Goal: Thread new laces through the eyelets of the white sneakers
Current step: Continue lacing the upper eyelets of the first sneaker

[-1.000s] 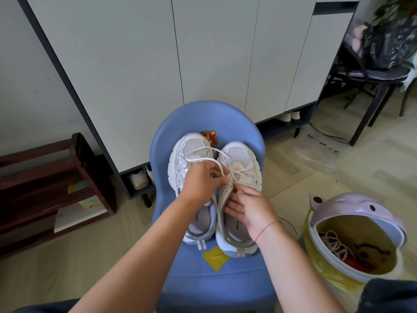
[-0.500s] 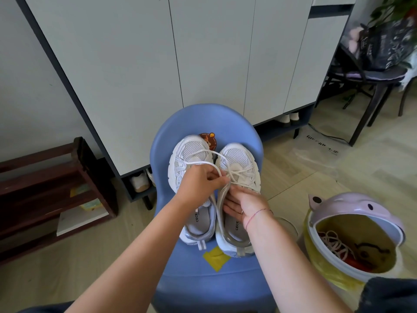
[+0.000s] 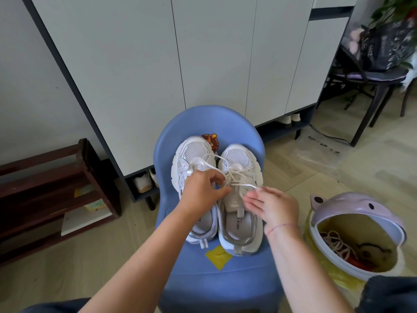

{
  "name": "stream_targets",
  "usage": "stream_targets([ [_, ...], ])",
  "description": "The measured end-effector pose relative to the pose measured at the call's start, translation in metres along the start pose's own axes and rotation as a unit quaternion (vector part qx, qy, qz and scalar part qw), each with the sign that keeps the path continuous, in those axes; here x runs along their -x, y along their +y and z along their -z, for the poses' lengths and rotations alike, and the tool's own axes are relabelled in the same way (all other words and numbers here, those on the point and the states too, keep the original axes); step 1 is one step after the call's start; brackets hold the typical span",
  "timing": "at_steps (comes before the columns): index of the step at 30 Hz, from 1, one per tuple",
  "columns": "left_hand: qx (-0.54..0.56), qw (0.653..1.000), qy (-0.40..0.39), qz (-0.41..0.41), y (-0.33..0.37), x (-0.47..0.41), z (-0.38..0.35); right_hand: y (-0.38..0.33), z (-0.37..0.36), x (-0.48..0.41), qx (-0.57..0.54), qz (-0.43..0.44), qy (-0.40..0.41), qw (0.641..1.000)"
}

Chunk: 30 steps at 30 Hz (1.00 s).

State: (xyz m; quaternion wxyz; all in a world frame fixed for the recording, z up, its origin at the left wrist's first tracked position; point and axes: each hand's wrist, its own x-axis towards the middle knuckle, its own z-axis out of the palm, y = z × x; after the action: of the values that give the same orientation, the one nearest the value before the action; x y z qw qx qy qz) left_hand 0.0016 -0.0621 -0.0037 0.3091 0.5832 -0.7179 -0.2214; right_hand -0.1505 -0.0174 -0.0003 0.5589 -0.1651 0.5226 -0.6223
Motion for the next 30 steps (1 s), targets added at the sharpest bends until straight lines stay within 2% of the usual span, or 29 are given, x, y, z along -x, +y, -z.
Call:
stream_targets([
  [5, 0.004, 1.000, 0.003, 0.000, 0.001, 0.001, -0.001, -0.022, 0.080, -0.008, -0.045, -0.034, 0.072, 0.996],
  [8, 0.003, 1.000, 0.009, 0.004, 0.003, 0.001, -0.002, -0.023, 0.116, -0.017, -0.011, -0.045, 0.116, 0.992],
  [10, -0.005, 1.000, 0.016, 0.001, 0.003, 0.000, -0.003, -0.016, 0.119, -0.022, 0.115, -0.009, 0.125, 0.985],
  [12, -0.014, 1.000, 0.026, -0.001, 0.004, 0.001, -0.004, -0.012, 0.103, -0.025, 0.315, 0.101, 0.131, 0.935],
  [14, -0.006, 0.999, 0.036, 0.004, 0.004, 0.002, -0.005, -0.017, 0.075, -0.017, 0.403, 0.217, 0.101, 0.883],
  [15, 0.006, 0.999, 0.037, 0.012, 0.004, 0.003, -0.006, -0.021, 0.058, -0.013, 0.405, 0.255, 0.064, 0.876],
  [19, 0.071, 0.995, 0.055, 0.043, 0.004, 0.009, -0.008, -0.019, -0.004, -0.010, 0.440, 0.332, -0.082, 0.830],
  [22, 0.105, 0.990, 0.068, 0.056, 0.004, 0.013, -0.010, -0.010, -0.024, -0.019, 0.510, 0.311, -0.118, 0.794],
  [25, 0.140, 0.985, 0.074, 0.074, 0.004, 0.014, -0.010, -0.006, -0.026, -0.024, 0.554, 0.277, -0.128, 0.774],
  [30, 0.172, 0.979, 0.069, 0.083, 0.003, 0.014, -0.009, -0.006, -0.027, -0.027, 0.550, 0.279, -0.109, 0.779],
])
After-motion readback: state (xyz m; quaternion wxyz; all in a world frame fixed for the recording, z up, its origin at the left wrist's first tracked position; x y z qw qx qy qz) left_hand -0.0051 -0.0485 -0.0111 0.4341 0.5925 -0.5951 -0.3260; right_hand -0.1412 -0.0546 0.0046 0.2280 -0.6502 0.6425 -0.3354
